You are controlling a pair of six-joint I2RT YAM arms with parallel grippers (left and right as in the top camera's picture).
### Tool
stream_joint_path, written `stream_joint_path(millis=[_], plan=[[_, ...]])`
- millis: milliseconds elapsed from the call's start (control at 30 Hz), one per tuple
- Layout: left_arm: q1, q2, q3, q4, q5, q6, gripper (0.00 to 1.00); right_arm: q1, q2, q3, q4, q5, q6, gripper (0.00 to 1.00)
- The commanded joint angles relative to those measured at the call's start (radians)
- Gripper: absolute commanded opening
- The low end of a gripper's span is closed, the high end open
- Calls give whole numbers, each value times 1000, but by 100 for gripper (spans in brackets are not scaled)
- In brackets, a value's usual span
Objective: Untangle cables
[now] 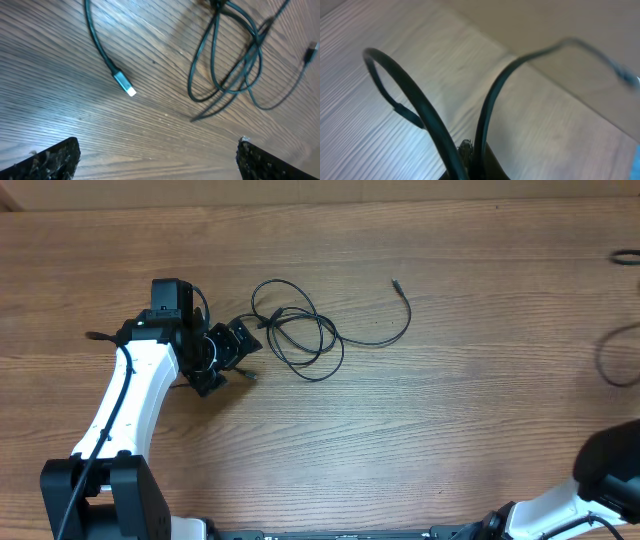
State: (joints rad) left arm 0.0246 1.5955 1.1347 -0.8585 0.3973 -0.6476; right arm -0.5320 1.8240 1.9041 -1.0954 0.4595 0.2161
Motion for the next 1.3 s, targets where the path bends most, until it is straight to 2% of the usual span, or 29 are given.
stream_joint_path(millis=[0, 333, 500, 667, 733, 800, 833, 967, 1167, 1267], plan=[[-6, 3, 17, -1, -61, 23, 100, -115, -34, 19, 46, -25, 22, 4], [-6, 3, 17, -1, -61, 23, 100, -381, 44, 19, 183, -151, 15, 4], [-6, 3, 17, -1, -61, 23, 100, -460, 113, 19, 220, -161, 16, 4], [-6, 3, 17, -1, -61, 23, 100, -528, 196, 19, 222, -270, 16, 5], [-6, 3, 17, -1, -61, 23, 100, -552, 215, 19, 224, -380, 22, 27], [-6, 3, 17, -1, -61, 23, 99, -558, 214, 21, 237, -482, 24, 93], [-6, 3, 17, -1, -61, 23, 100, -558, 210, 24, 249, -546, 23, 100], [-6, 3, 17, -1, -61, 23, 99, -530, 176, 60, 249, -702, 24, 100], [-6, 3, 17, -1, -61, 23, 100, -380, 23, 80, 212, -713, 24, 100], [-6, 3, 17, -1, -61, 23, 100, -252, -79, 80, 161, -712, 24, 100]])
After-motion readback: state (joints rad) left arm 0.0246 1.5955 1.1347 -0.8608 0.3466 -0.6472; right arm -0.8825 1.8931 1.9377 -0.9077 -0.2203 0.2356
